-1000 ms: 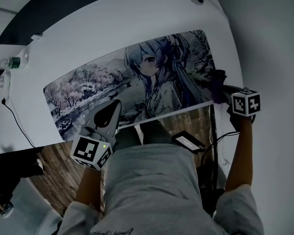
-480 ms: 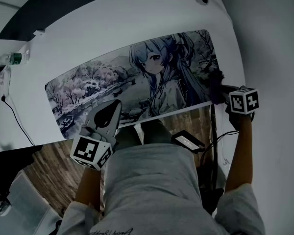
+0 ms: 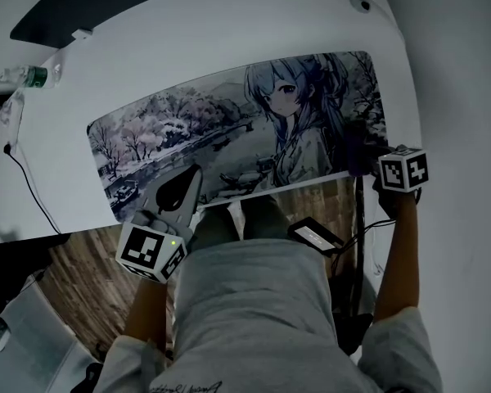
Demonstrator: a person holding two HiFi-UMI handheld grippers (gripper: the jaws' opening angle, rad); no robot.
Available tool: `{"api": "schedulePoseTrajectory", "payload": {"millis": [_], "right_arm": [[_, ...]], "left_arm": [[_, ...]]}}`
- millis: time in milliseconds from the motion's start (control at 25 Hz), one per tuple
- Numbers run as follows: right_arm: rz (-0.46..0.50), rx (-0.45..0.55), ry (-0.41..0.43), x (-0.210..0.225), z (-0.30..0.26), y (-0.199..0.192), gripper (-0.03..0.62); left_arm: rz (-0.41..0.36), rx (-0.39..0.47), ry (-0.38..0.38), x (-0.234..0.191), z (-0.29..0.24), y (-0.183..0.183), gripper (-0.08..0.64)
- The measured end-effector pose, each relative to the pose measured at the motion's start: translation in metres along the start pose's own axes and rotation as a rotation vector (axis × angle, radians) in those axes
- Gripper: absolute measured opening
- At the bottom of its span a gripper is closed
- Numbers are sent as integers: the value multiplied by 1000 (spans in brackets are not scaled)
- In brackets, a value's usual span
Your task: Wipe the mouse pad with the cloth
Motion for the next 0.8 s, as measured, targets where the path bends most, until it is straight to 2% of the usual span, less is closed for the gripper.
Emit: {"api": "schedulePoseTrajectory", "payload": {"millis": [800], "right_arm": [[40,-27,50,-125,-44,21,71]], "left_arm": [[46,26,42,-74,86,-40,18]]}}
Point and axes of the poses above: the fingertips, and each gripper's own axes: z backward along the fingers, x to its right, y out of its top, the point moved 5 cm from there along z, backward along the fingers, and after that the axes turned 9 degrees about -x, right-handed, at the moved point
